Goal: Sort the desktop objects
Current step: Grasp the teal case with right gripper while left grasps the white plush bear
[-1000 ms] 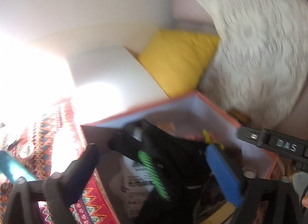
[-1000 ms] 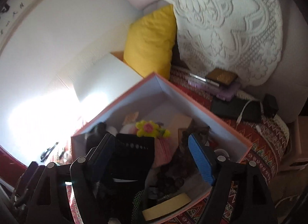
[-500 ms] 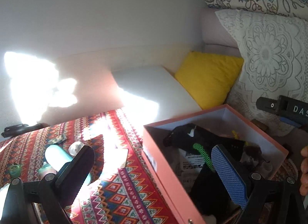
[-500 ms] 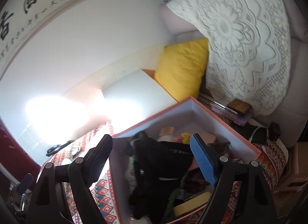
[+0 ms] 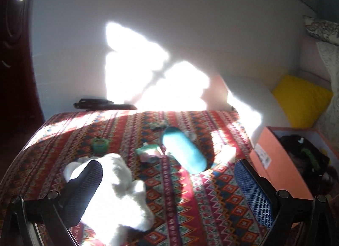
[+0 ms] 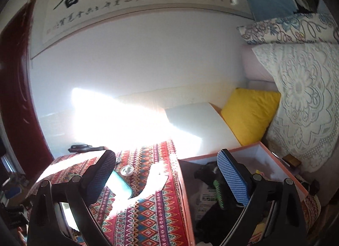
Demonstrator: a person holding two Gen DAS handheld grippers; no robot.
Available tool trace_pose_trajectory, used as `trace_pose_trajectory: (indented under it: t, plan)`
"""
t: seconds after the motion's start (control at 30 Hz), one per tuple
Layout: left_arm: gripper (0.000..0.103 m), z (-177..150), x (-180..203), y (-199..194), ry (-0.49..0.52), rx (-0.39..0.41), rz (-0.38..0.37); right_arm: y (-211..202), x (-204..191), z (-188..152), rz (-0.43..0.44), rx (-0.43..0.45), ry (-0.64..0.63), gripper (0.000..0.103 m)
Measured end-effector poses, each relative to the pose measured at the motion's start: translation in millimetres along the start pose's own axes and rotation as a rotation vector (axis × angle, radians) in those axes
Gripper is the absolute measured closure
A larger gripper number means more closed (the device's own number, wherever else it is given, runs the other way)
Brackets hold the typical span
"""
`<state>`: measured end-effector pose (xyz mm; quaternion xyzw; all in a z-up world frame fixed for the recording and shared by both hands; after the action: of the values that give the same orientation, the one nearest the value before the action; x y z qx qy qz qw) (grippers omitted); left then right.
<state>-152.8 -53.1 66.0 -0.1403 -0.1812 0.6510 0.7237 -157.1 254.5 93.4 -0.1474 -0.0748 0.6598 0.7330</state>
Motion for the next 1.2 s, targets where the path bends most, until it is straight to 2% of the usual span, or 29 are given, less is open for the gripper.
trace_pose_trajectory:
  t: [0.1,0.2,0.3,0.4,0.57,0.67,0.77,0.83,0.97,1.1,1.13,1.2]
  plan:
    - [0.001,-16.7,-44.7,11.7,-0.042,-0.04,0.07,15.9,-35.2,-10.3,0.04,-0.007,-0.063,0.004]
    - [0.001,-34.2,-81.0,26.9,-0.109,-0.076,0.098,58.4,-55.9,-41.5,0.094,-0.104,-0.075,0.004]
    - [0.001,-53.2,-100.0,50.2,-0.148,-0.13,0.096,99.5,-75.0,-72.9,0.129,-0.212,-0.104,0.004]
    - [0.001,-74.5,-107.4,78.0,-0.174,-0.198,0.093,135.6,-94.7,-103.3,0.149,-0.308,-0.156,0.004]
    - [0.001,-97.7,-109.5,112.8,-0.228,-0.302,0.046,178.4,-131.4,-135.9,0.159,-0.36,-0.315,0.004]
    - [0.001,-96.5,-113.0,124.9,-0.23,-0.311,0.058,203.9,-153.1,-144.4,0.163,-0.37,-0.402,0.004]
    - [0.001,-97.8,-123.4,137.8,-0.236,-0.344,0.1,233.9,-169.3,-144.5,0.113,-0.36,-0.506,0.003]
    - [0.001,-101.8,-130.5,150.8,-0.26,-0.385,0.091,253.6,-181.3,-145.7,0.099,-0.362,-0.569,0.003]
    - [0.001,-108.1,-136.0,175.2,-0.293,-0.452,0.058,291.9,-189.3,-155.9,0.101,-0.389,-0.538,0.0]
    - [0.0,-105.8,-131.0,197.0,-0.285,-0.473,0.043,327.1,-196.9,-188.4,0.089,-0.468,-0.577,0.001]
    - [0.0,-104.8,-129.6,202.2,-0.283,-0.474,0.035,330.5,-198.5,-193.5,0.115,-0.458,-0.569,0.006]
    - [0.0,-108.1,-127.8,215.6,-0.291,-0.489,-0.006,329.4,-198.1,-194.2,0.197,-0.455,-0.494,0.029]
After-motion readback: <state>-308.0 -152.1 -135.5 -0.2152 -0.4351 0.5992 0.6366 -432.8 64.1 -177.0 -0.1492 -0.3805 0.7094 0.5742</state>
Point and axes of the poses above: each gripper's, at about its wrist camera, not at the fingertips, and y roughly the way its jaws point, x to its right, z to its top, the point moved 4 cm from there along y, roughly the way its jaws point, and after that the axes turned 3 degrees about x, right-handed, at the moved point
